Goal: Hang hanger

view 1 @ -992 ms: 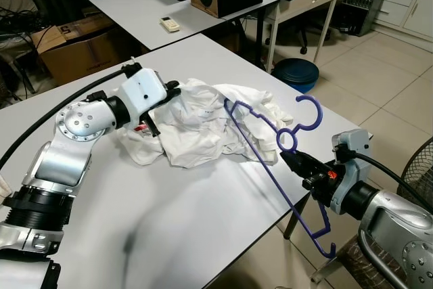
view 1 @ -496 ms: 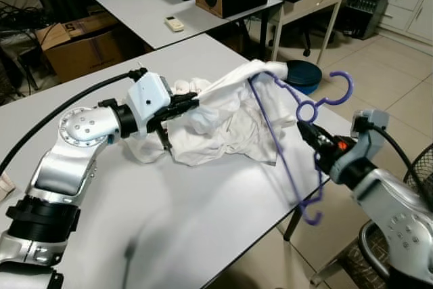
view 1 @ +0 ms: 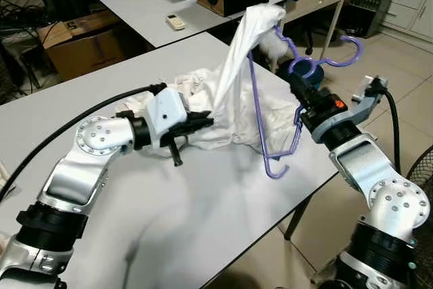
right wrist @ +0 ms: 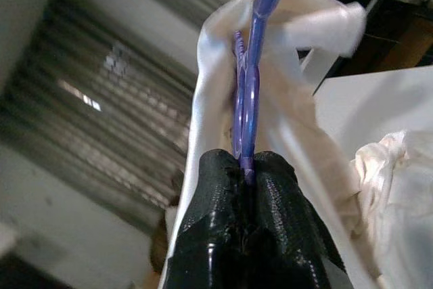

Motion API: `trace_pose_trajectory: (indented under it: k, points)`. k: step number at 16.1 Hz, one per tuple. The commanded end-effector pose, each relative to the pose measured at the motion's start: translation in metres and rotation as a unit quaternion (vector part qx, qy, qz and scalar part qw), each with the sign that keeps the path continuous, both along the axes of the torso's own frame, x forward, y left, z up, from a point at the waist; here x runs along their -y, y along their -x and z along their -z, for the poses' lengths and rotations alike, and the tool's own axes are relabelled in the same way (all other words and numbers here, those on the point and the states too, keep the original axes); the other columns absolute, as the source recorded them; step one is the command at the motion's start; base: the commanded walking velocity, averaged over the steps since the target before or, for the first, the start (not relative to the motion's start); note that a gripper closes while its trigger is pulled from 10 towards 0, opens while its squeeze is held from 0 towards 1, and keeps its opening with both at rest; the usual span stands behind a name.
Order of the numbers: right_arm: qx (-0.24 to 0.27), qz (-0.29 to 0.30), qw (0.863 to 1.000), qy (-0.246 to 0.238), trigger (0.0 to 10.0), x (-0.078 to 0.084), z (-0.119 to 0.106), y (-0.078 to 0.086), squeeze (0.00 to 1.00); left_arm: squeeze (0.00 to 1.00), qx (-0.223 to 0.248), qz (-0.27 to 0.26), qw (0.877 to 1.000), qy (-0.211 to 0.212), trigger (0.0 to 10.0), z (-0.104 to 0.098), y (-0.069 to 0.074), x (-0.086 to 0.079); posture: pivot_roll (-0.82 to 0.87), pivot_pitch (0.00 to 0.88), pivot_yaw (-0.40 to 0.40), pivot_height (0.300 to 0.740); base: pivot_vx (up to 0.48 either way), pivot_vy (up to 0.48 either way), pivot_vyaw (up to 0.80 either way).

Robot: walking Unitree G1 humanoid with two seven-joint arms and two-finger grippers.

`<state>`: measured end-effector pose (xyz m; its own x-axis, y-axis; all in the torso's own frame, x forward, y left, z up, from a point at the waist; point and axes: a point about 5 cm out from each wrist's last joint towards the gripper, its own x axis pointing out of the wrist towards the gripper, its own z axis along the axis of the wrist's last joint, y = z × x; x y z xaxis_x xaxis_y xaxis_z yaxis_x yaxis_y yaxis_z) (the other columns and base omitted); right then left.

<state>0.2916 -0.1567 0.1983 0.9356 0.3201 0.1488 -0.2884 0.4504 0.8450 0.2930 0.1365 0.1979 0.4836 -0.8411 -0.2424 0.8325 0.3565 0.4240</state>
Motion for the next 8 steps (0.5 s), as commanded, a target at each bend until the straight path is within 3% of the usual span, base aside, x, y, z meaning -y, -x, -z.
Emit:
trace_pose_trajectory:
  k: [1, 5, 8]
  points:
    - [0.027, 0.021, 0.997, -0.062, 10.0, 0.003, -0.015, -0.004, 0.0, 0.0, -0.01, 0.027, 1.0, -0.006, 0.0, 0.002, 0.005, 0.007, -0.18, 0.023, 0.084, 0.74, 0.0, 0.0, 0.0]
    - [0.025, 0.03, 0.986, -0.161, 10.0, 0.002, -0.024, -0.012, 0.0, 0.0, -0.006, 0.055, 0.998, -0.018, 0.0, 0.005, 0.011, 0.02, -0.18, 0.03, 0.087, 0.74, 0.0, 0.0, 0.0]
    - [0.024, 0.055, 0.99, -0.127, 10.0, 0.004, -0.025, -0.017, 0.0, 0.0, -0.041, 0.081, 0.996, 0.023, 0.0, 0.002, 0.02, 0.023, -0.18, 0.029, 0.089, 0.74, 0.0, 0.0, 0.0]
